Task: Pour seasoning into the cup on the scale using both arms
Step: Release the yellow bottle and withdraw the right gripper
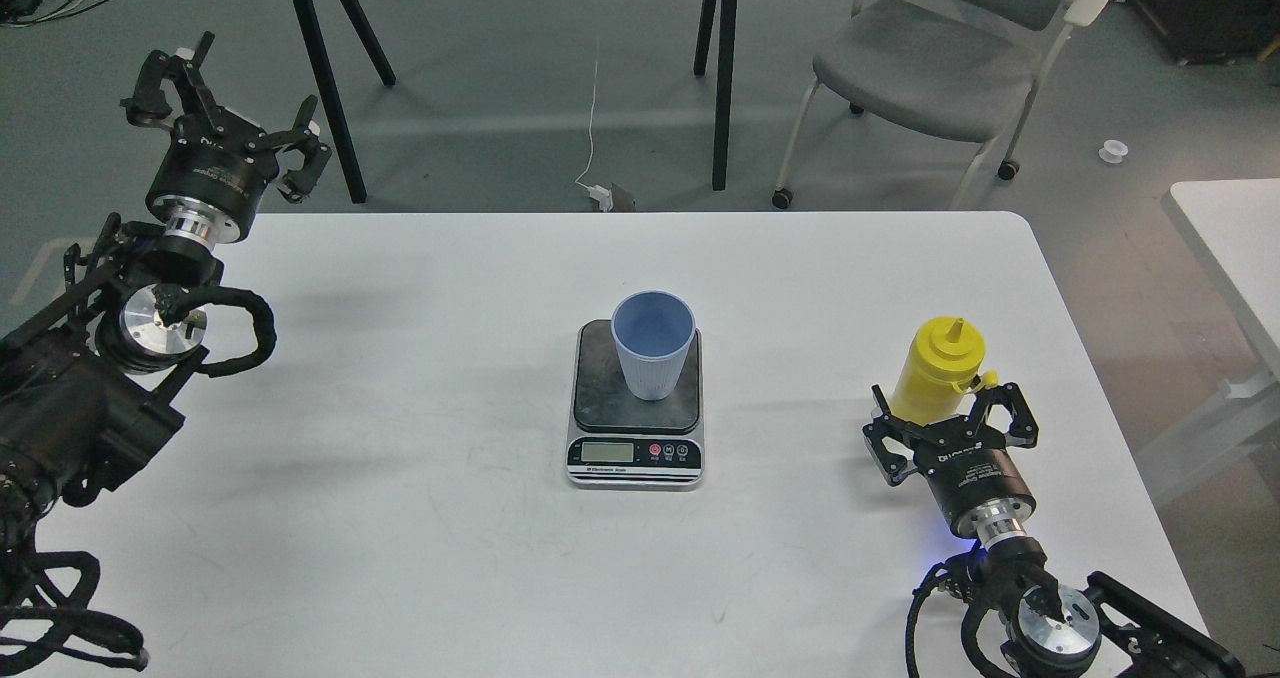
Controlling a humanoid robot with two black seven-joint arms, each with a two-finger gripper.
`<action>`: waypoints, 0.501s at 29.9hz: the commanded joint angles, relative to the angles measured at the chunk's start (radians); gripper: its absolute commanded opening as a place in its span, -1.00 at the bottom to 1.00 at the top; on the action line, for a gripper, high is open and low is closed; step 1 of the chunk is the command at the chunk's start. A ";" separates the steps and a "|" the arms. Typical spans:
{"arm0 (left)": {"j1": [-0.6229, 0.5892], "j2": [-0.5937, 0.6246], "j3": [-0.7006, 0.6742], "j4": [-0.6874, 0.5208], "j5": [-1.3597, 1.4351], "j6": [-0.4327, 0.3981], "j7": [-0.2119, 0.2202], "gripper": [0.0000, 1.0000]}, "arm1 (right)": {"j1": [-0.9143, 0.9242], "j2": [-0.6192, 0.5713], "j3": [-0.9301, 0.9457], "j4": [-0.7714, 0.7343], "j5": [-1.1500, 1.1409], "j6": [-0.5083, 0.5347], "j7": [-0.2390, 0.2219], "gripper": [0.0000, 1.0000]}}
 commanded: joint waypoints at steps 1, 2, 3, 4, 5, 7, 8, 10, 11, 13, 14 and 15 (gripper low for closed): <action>0.000 0.002 0.000 -0.022 0.000 0.000 0.000 0.99 | -0.047 -0.036 0.010 0.059 0.000 0.000 0.001 0.96; 0.000 0.002 0.000 -0.024 0.000 0.000 0.000 0.99 | -0.060 -0.047 0.010 0.076 0.000 0.000 0.003 0.96; 0.000 0.002 0.000 -0.027 0.000 0.000 0.000 0.99 | -0.075 -0.059 0.010 0.089 0.000 0.000 0.003 0.96; 0.000 0.002 0.000 -0.027 0.000 0.000 0.000 0.99 | -0.090 -0.067 0.010 0.099 0.000 0.000 0.003 0.96; 0.002 0.002 0.000 -0.027 0.000 0.000 0.000 0.99 | -0.104 -0.070 0.010 0.102 0.000 0.000 0.003 0.96; 0.002 0.002 0.000 -0.027 0.000 0.000 0.000 0.99 | -0.130 -0.074 0.009 0.106 -0.002 0.000 0.003 0.96; 0.002 0.000 -0.001 -0.027 0.000 0.000 -0.001 0.99 | -0.143 -0.076 0.006 0.108 -0.002 0.000 0.003 0.96; 0.002 0.000 -0.003 -0.027 0.000 0.000 -0.001 0.99 | -0.169 -0.077 0.003 0.116 -0.008 0.000 0.003 0.96; 0.002 0.002 -0.008 -0.027 0.000 0.000 -0.001 0.99 | -0.181 -0.082 0.003 0.122 -0.011 0.000 0.003 0.96; 0.002 0.005 -0.011 -0.027 0.000 0.000 0.000 0.99 | -0.189 -0.116 0.004 0.131 -0.020 0.000 0.003 0.96; 0.002 0.006 -0.012 -0.027 0.000 0.000 0.002 0.99 | -0.186 -0.148 0.006 0.134 -0.025 0.000 0.003 0.96; 0.003 0.008 -0.012 -0.027 -0.001 0.000 0.002 0.99 | -0.178 -0.180 0.007 0.134 -0.032 0.000 0.003 0.96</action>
